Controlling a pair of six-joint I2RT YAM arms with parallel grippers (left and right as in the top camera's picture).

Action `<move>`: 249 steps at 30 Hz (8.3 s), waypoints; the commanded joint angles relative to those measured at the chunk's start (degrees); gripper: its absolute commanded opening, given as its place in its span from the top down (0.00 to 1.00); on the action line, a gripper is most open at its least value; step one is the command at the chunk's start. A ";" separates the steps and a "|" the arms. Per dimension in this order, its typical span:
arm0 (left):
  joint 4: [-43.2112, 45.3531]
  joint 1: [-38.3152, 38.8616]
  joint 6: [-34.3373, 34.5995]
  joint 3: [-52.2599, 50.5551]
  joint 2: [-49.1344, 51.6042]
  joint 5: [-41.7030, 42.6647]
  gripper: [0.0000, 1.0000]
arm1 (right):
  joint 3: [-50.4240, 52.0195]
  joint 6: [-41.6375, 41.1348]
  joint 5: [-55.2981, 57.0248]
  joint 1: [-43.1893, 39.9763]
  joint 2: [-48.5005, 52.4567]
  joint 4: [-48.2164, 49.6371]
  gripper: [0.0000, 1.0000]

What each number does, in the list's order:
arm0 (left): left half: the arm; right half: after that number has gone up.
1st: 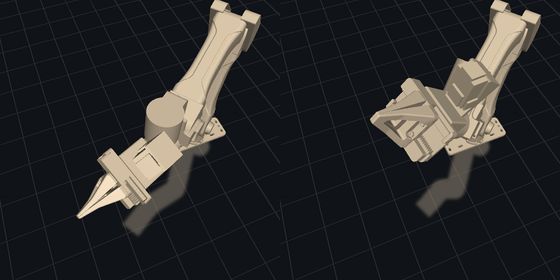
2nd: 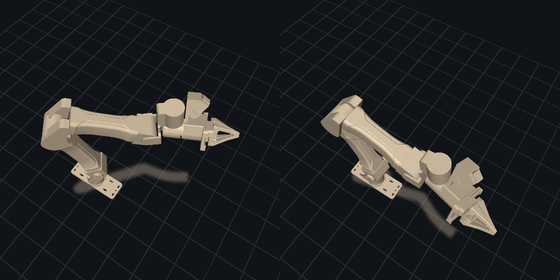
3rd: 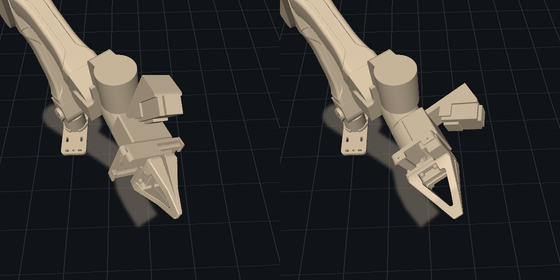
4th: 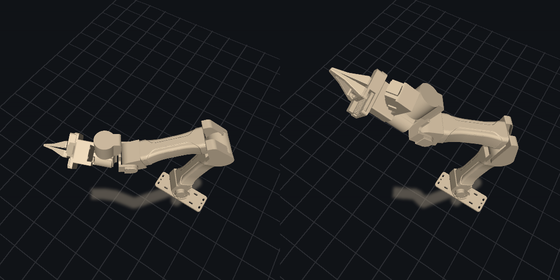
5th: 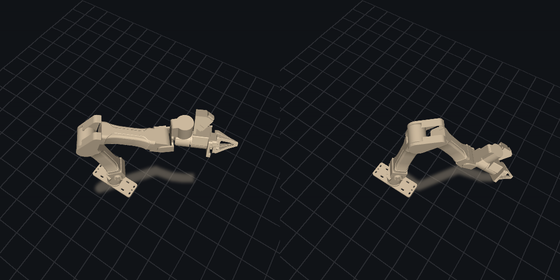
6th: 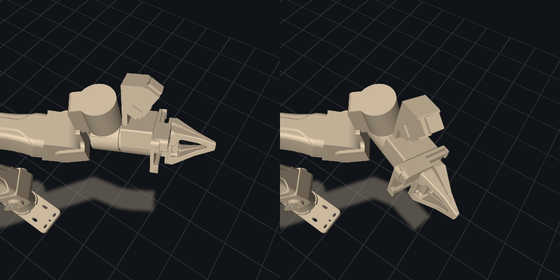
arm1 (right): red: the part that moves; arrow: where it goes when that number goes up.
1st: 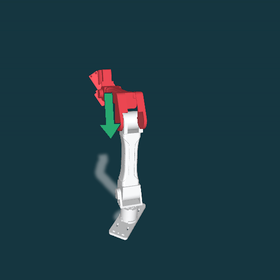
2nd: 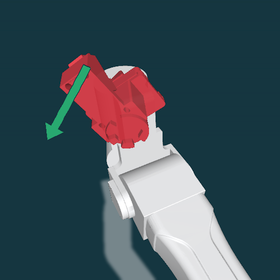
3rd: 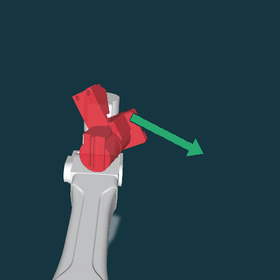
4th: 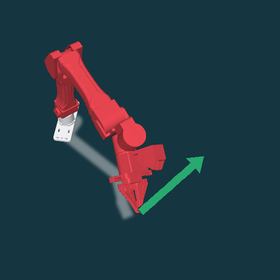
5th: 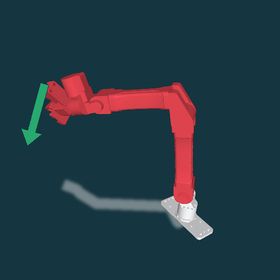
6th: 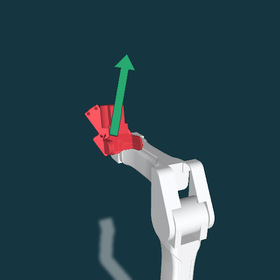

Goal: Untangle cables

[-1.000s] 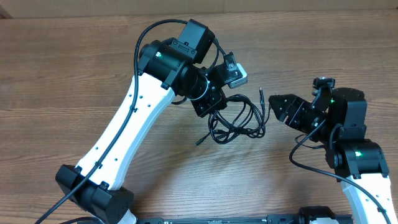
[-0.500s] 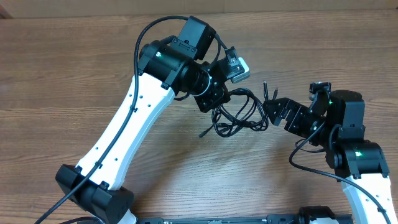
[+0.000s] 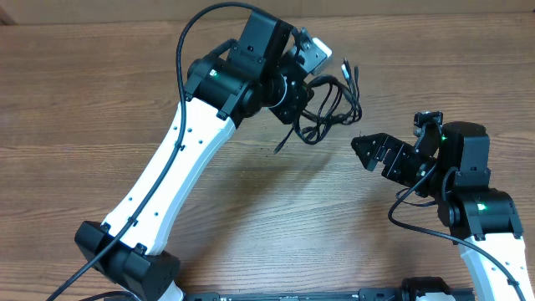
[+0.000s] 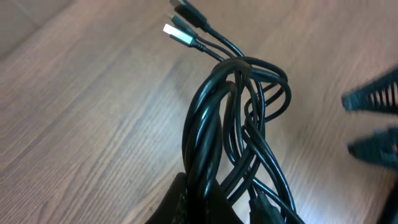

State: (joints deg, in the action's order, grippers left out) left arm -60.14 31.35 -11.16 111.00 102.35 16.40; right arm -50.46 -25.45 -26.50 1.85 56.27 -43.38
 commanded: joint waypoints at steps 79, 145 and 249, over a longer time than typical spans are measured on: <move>35.30 -13.84 58.69 0.81 -1.09 59.45 0.96 | -1.01 -35.06 -19.76 -0.39 -6.21 50.03 0.18; 35.58 -10.14 65.46 0.81 -1.09 63.21 0.96 | -1.01 -25.00 -13.99 -0.42 -0.79 40.24 0.96; -24.44 -19.67 -48.41 0.81 -1.09 33.48 0.96 | -1.01 22.18 -28.85 7.56 1.29 19.89 0.14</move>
State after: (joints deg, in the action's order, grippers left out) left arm -84.88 9.45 -56.14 111.04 102.35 47.64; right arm -51.27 -4.21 -55.24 7.79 56.71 -23.62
